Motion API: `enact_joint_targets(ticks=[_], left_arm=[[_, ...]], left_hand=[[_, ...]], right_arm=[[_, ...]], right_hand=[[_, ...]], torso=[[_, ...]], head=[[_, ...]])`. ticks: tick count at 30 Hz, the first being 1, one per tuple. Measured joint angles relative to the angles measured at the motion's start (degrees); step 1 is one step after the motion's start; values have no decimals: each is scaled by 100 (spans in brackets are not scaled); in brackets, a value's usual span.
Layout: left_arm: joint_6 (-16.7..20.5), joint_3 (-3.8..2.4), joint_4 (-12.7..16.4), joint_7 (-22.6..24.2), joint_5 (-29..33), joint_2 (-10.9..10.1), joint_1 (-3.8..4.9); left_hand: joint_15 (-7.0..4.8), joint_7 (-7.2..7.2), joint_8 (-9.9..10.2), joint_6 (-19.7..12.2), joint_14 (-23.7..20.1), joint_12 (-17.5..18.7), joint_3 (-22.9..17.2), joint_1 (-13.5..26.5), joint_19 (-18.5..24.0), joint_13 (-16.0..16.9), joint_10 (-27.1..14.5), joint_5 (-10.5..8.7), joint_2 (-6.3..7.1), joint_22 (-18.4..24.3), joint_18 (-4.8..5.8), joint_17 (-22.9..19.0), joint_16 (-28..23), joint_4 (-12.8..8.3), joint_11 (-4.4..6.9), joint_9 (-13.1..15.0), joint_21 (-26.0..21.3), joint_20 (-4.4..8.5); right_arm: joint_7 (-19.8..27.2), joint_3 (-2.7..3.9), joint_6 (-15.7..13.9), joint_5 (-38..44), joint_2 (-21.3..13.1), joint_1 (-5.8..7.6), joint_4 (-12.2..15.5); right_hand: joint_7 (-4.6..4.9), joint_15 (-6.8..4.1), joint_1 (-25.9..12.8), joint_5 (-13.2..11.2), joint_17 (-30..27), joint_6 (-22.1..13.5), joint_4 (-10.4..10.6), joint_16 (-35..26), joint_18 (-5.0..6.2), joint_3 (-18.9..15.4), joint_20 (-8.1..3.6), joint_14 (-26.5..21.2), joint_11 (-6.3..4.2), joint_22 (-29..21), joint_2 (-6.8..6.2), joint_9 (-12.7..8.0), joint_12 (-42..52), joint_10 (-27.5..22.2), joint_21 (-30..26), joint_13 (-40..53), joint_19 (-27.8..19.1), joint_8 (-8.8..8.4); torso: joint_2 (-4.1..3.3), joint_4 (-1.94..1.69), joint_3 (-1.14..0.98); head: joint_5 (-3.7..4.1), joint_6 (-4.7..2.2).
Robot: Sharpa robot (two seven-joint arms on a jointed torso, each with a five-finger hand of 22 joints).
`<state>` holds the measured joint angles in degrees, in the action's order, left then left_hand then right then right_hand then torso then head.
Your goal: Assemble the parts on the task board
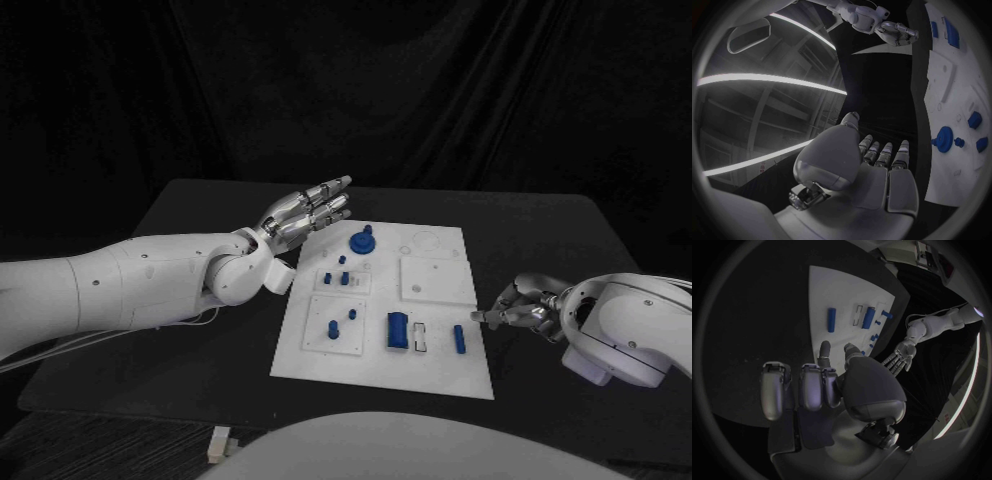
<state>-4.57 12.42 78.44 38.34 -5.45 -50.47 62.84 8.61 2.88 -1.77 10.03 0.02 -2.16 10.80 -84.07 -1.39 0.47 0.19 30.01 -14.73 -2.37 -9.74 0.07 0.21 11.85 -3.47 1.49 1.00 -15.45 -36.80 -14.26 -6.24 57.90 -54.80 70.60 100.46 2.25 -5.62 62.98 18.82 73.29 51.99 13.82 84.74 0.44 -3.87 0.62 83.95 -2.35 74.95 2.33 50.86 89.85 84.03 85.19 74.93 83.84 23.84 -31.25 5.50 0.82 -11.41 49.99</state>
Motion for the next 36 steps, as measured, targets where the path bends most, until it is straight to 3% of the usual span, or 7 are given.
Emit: enact_joint_targets(ticks=[7, 14, 36], left_arm=[[0, 0, -4, -4, 0, 3, 0], [-2, 0, -21, -8, 0, 6, 0], [-18, 0, -27, -27, 0, 25, -2]], left_hand=[[0, 0, 0, 0, 0, 0, 0, 0, 0, 0, 0, 0, 0, 0, 0, 1, 0, 0, 0, 0, 0, 0], [0, 0, 0, 0, 0, 0, 0, 0, 0, 0, 0, 0, 0, 0, 0, 2, 0, 0, 0, 0, 0, 0], [0, 0, 0, 0, 0, 0, -17, 0, 0, -1, 0, 0, 0, 1, 0, -2, 0, -17, 0, -1, 0, 0]], right_arm=[[-132, 0, 248, 194, 106, -145, -34], [-181, 1, 236, 397, 256, -218, -36], [-176, 4, 0, 735, 750, -258, -74]], right_hand=[[-30, 0, 22, -172, -8, 167, 27, 0, 0, -59, 0, 0, 0, 0, 22, -210, 0, 0, 0, -1, 0, -124], [-61, 0, 3, -563, 23, 390, 119, 0, 0, -183, 0, 0, 0, -1, 41, -407, 0, 0, 0, -1, 0, -200], [-87, 0, -11, -627, 72, 497, 135, 0, -1, -199, 0, 0, 0, -2, 55, -430, 0, 0, 24, -2, 0, -200]], torso=[[1, -3, 1], [0, -3, 1], [-2, -7, 3]], head=[[14, 0], [31, 0], [48, 0]])
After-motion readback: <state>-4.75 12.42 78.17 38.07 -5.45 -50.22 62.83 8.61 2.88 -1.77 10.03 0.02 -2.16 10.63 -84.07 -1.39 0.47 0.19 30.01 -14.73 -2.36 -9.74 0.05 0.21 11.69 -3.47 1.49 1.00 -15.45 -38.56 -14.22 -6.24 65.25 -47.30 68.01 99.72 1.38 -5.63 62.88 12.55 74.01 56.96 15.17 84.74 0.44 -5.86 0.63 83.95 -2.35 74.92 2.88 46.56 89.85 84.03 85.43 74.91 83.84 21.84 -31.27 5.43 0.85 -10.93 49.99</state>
